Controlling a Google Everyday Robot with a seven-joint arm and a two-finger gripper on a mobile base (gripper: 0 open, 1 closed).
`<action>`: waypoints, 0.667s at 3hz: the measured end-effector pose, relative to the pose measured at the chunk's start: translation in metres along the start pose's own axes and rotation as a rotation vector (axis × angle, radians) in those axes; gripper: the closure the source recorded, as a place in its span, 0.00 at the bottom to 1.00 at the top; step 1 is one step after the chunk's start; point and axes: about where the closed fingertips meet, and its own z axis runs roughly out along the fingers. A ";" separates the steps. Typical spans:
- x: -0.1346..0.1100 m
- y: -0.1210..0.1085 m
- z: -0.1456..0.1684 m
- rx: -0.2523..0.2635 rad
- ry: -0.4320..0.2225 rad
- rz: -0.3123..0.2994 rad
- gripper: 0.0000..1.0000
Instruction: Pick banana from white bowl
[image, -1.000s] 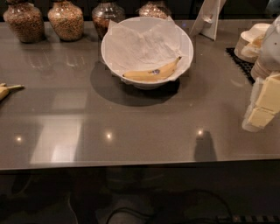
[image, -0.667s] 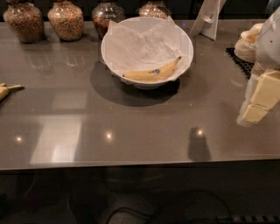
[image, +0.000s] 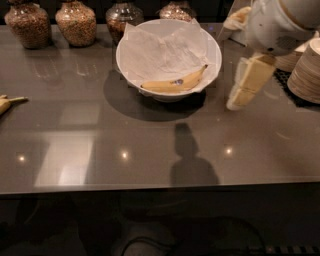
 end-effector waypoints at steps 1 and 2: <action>-0.035 -0.043 0.023 0.030 -0.088 -0.034 0.00; -0.068 -0.082 0.045 0.055 -0.180 -0.039 0.00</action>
Offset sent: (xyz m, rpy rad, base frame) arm 0.1395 0.1104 0.0286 0.2528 -0.1106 0.1266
